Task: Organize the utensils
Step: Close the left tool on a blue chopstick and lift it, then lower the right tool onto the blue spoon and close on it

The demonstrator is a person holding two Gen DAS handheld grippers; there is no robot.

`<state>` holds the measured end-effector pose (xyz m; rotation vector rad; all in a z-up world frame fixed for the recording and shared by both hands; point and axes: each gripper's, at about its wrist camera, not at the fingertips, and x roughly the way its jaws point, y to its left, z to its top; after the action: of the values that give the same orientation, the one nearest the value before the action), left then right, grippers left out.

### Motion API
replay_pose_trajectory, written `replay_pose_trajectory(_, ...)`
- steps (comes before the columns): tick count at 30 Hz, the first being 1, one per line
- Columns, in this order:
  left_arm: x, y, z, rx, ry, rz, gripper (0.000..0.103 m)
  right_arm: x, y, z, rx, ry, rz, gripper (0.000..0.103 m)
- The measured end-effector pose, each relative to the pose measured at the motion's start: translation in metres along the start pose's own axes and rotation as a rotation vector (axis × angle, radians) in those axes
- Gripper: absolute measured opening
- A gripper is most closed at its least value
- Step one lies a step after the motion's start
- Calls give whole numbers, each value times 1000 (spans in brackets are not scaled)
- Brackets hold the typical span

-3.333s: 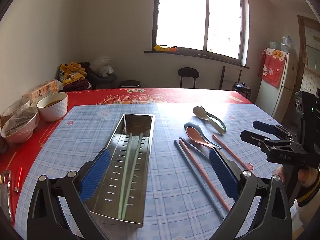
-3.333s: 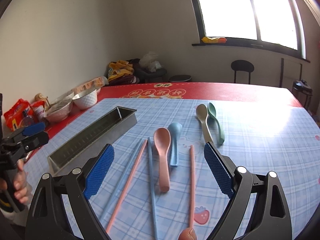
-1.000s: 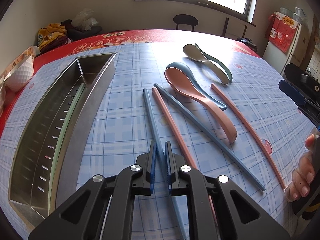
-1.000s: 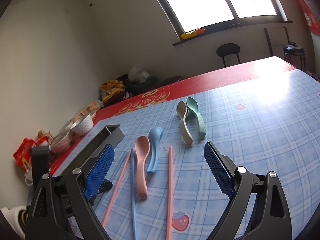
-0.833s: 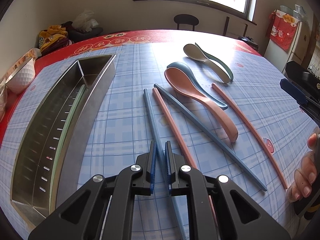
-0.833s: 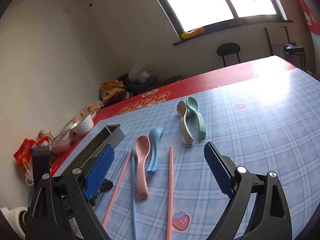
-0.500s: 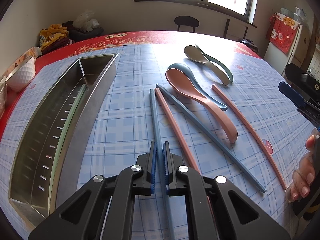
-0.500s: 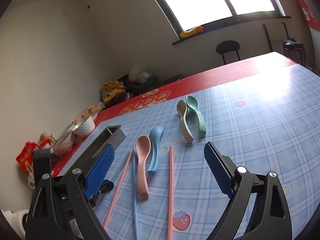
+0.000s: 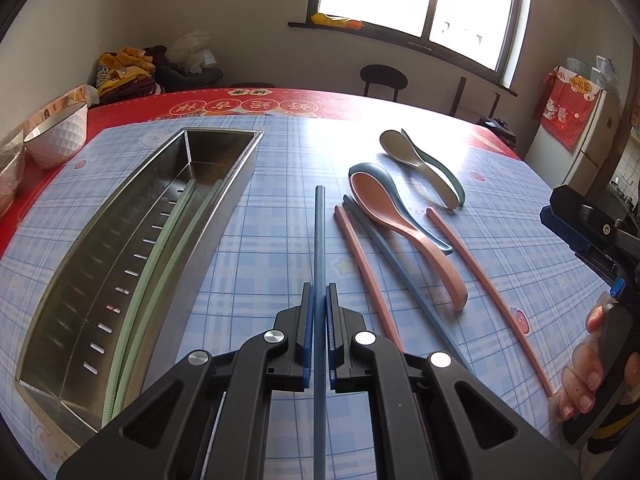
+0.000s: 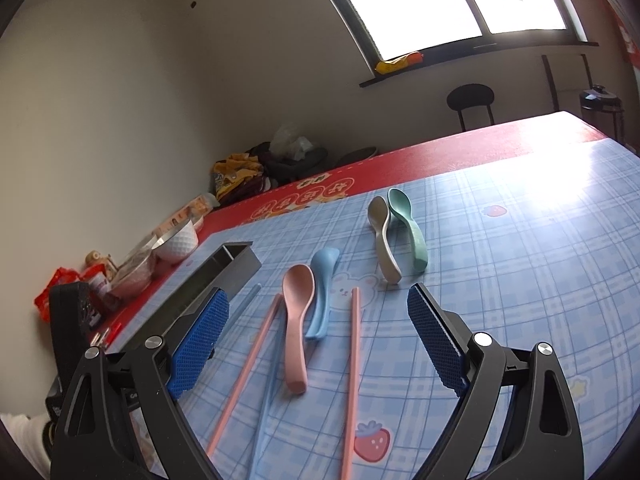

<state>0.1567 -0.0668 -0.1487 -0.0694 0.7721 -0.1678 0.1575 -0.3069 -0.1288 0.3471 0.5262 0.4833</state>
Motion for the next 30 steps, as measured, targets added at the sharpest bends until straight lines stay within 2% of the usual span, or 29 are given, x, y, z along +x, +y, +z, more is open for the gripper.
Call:
replay_pose_trajectory(2,-3,1,0,-6,-15,2,6,5,2,0,-11,24,10,71)
replay_pose_trajectory(3,-4,2,0,-10,-23,1,6,9,2,0,-10,46,8,69)
replay_pose_trajectory(5,-7,4,0,-23,-34,-2,6,15,1,1,-2,80,-5,54)
replay_pose_trajectory(10,-11,8,-1,-43,-54,-29,6,36,7,4,-35,191,-75,37)
replay_pose_trajectory(13,-13,9,-2,-42,-64,-44,6,55,18,7,-89,264,-117,33)
replay_pose_trajectory(20,-16,15,-2,-70,-81,-96,6,98,34,18,-200,363,-233,27)
replay_pose_trajectory(24,-18,15,-2,-72,-89,-116,6,121,30,20,-189,408,-268,25)
replay_pose_trajectory(30,-19,18,-2,-82,-92,-139,6,144,24,21,-156,460,-269,25)
